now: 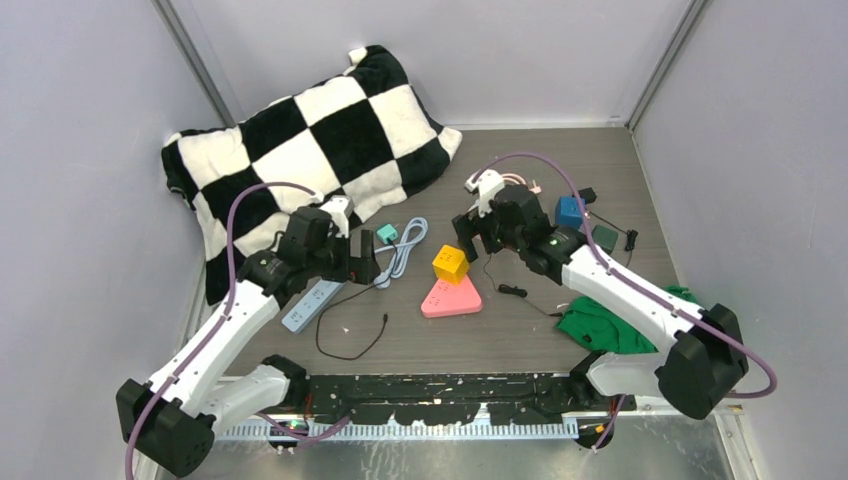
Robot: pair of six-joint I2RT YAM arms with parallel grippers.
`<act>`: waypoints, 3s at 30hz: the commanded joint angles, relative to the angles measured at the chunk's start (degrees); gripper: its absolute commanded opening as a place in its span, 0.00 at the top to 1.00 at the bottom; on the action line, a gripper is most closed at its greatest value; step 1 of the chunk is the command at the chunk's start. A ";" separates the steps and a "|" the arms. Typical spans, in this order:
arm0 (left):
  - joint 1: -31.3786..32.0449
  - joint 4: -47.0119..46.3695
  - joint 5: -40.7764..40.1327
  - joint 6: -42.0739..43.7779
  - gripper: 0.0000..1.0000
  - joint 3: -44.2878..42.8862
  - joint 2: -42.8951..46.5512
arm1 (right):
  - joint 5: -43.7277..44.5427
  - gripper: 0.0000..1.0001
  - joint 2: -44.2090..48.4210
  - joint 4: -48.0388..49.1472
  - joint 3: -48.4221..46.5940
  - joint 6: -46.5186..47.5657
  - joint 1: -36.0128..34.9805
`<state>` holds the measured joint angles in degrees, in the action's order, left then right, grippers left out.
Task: Insert the plug
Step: Insert the plug into the socket, then pick up the plug from the center of the board.
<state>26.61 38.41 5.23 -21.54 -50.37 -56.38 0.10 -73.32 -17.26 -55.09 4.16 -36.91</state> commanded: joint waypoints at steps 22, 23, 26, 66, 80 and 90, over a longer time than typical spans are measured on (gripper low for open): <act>-0.07 -0.95 6.46 5.21 0.01 1.73 8.43 | 26.41 0.01 -8.80 -7.91 -4.54 -19.11 37.44; -0.07 -1.05 6.47 5.19 0.01 1.76 8.41 | 25.42 0.00 -8.96 -7.29 -4.24 -19.11 38.25; -0.07 -1.01 5.97 5.35 0.01 1.30 8.14 | 24.79 0.00 -10.36 -6.83 -4.32 -18.82 39.33; -0.13 -1.14 5.48 4.00 0.01 2.01 9.62 | 7.80 0.53 1.77 -12.50 -3.43 -20.93 35.09; -0.15 -4.51 14.93 -5.13 0.00 0.71 9.09 | -4.06 0.56 19.18 -7.68 -0.70 -15.94 7.34; -0.12 -20.65 33.13 -21.25 0.07 3.54 7.21 | -6.54 0.56 22.12 3.23 5.72 -10.94 -11.10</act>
<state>26.61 29.30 28.05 -34.26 -47.90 -49.41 -5.39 -51.79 -21.91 -50.19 -9.06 -44.45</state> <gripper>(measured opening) 0.921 0.638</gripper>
